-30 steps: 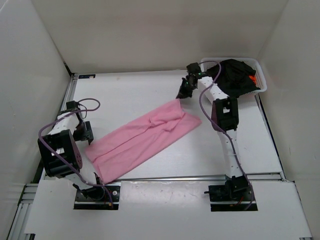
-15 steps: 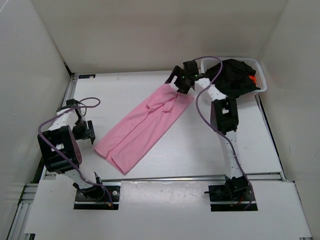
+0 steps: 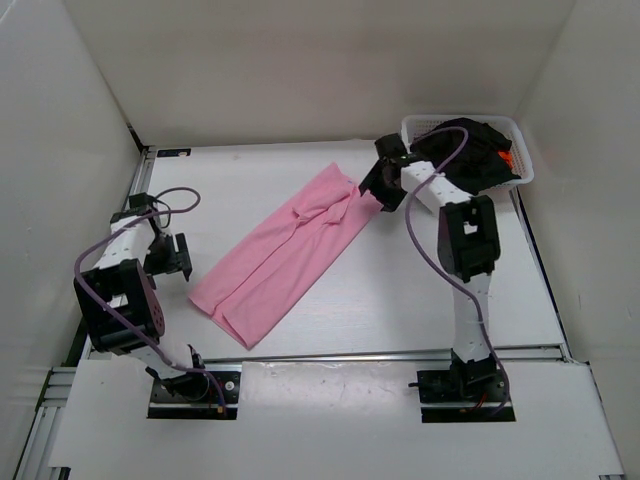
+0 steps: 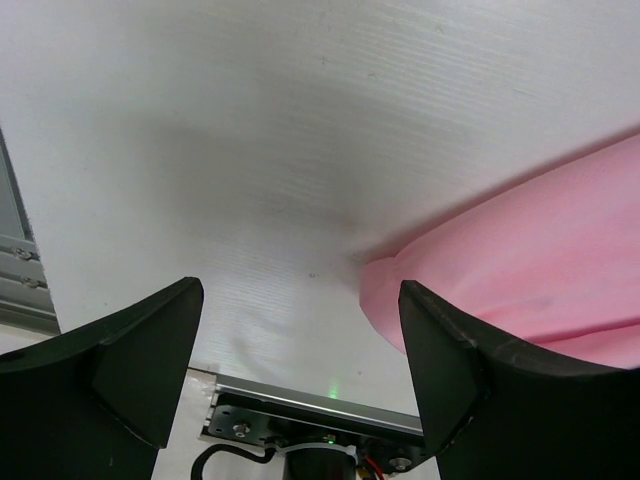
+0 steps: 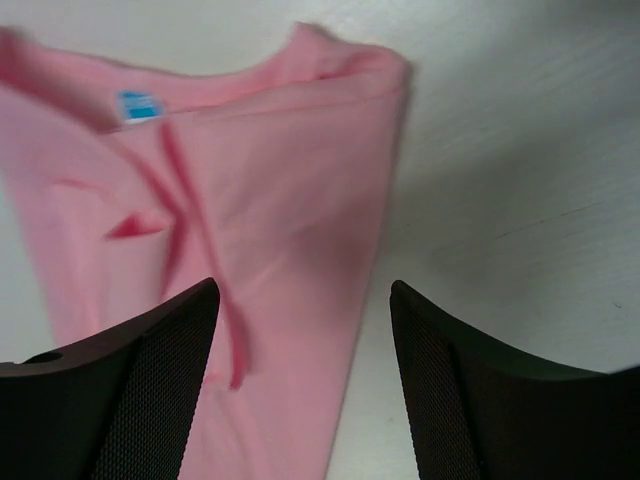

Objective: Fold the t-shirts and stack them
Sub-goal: Rotate the tshirt 90 degrees

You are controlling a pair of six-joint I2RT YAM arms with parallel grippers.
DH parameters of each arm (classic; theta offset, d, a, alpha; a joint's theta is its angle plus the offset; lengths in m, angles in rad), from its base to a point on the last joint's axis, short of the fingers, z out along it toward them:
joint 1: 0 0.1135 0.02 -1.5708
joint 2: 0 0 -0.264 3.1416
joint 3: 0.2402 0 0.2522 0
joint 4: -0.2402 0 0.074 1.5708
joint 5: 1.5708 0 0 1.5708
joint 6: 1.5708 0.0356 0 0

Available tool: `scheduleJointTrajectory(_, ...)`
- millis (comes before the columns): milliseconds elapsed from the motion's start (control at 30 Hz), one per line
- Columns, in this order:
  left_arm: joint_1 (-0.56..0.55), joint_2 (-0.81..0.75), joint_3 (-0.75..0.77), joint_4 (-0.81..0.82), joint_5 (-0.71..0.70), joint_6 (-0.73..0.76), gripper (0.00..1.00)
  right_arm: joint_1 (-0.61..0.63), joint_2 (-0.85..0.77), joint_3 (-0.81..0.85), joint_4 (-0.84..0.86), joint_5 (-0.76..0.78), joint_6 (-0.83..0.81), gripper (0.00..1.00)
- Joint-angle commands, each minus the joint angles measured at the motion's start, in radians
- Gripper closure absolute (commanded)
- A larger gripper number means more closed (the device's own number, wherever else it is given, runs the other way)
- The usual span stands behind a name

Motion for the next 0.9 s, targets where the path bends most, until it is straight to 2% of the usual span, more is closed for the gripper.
scheduleJointTrajectory(0,-0.013,-0.081,-0.003,-0.009,0.028,0.000,0.10,0.028,0.120,0.119,-0.111,0.104,0.125,0.27)
scheduleJointTrajectory(133,-0.013,-0.092,-0.022,-0.009,0.037,0.000,0.09,0.028,0.191,0.188,-0.203,0.147,0.239,0.26)
scheduleJointTrajectory(233,-0.022,-0.092,-0.022,-0.009,0.037,0.000,0.09,0.028,0.224,0.188,-0.199,0.056,0.289,0.30)
scheduleJointTrajectory(267,-0.022,-0.092,-0.022,-0.009,0.037,0.000,0.09,0.028,0.235,0.199,-0.178,0.028,0.289,0.47)
scheduleJointTrajectory(333,-0.022,-0.071,-0.013,-0.019,0.037,0.000,0.07,0.028,0.280,0.251,-0.159,-0.017,0.289,0.69)
scheduleJointTrajectory(367,-0.022,-0.071,-0.003,-0.019,0.051,0.000,0.07,0.028,0.318,0.277,-0.150,-0.040,0.289,0.83)
scheduleJointTrajectory(467,-0.032,-0.039,0.009,-0.031,0.072,0.000,0.07,0.028,0.388,0.390,-0.080,-0.137,0.289,0.96)
scheduleJointTrajectory(500,-0.032,-0.023,0.009,-0.042,0.095,0.000,0.07,0.028,0.401,0.409,0.001,-0.155,0.289,1.00)
scheduleJointTrajectory(600,-0.071,0.004,0.009,-0.042,0.147,0.000,0.07,0.028,0.457,0.452,0.266,-0.206,0.279,1.00)
scheduleJointTrajectory(633,-0.084,0.013,0.009,-0.042,0.173,0.000,0.06,0.028,0.486,0.496,0.301,-0.206,0.309,1.00)
scheduleJointTrajectory(667,-0.113,0.033,0.018,-0.042,0.184,0.000,0.06,0.017,0.564,0.616,0.333,-0.206,0.320,1.00)
scheduleJointTrajectory(767,-0.147,0.079,0.029,-0.052,0.224,0.000,0.06,-0.009,0.658,0.679,0.523,-0.206,0.449,0.84)
scheduleJointTrajectory(800,-0.162,0.089,0.038,-0.052,0.236,0.000,0.06,-0.009,0.659,0.670,0.599,-0.215,0.481,0.68)
scheduleJointTrajectory(867,-0.171,0.112,0.038,-0.062,0.256,0.000,0.06,-0.035,0.671,0.702,0.623,-0.278,0.439,0.48)
